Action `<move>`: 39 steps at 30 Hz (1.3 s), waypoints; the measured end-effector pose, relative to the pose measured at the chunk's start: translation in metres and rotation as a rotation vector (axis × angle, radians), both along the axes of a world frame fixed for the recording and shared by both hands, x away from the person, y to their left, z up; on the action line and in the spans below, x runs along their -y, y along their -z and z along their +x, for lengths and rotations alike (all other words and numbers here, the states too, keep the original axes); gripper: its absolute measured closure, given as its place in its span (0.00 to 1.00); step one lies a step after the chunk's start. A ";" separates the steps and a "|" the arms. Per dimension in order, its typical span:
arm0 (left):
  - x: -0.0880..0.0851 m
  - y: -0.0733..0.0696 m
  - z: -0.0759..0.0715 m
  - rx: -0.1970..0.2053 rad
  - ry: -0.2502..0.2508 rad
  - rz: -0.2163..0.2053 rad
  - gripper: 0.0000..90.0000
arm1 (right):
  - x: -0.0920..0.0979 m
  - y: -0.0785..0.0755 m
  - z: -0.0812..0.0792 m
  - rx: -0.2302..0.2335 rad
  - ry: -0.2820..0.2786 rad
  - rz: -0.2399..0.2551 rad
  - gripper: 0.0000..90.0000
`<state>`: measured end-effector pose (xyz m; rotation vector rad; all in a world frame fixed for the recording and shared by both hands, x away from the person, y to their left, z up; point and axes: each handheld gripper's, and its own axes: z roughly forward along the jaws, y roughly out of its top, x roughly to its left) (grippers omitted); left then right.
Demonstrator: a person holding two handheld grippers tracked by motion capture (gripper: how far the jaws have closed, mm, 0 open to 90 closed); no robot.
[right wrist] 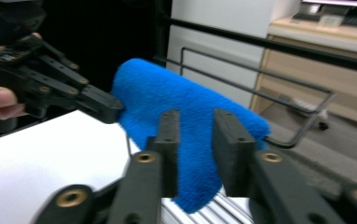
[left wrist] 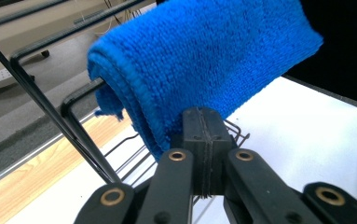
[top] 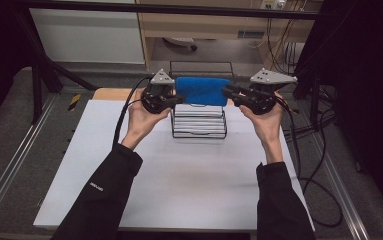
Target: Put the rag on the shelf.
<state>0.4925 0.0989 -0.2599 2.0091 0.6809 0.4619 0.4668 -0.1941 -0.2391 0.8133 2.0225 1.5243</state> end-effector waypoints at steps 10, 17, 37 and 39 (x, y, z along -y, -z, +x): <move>0.000 0.009 0.002 0.018 -0.012 0.000 1.00 | -0.004 0.032 0.011 -0.116 0.066 -0.058 1.00; 0.000 0.011 0.003 0.025 -0.016 -0.006 1.00 | -0.004 0.037 0.013 -0.096 0.083 -0.061 0.99; -0.039 0.018 -0.036 0.008 -0.030 0.007 0.54 | 0.010 0.022 -0.029 -0.086 0.056 -0.005 0.44; -0.045 0.022 -0.040 0.000 -0.036 0.005 0.49 | 0.010 0.023 -0.032 -0.084 0.060 -0.014 0.39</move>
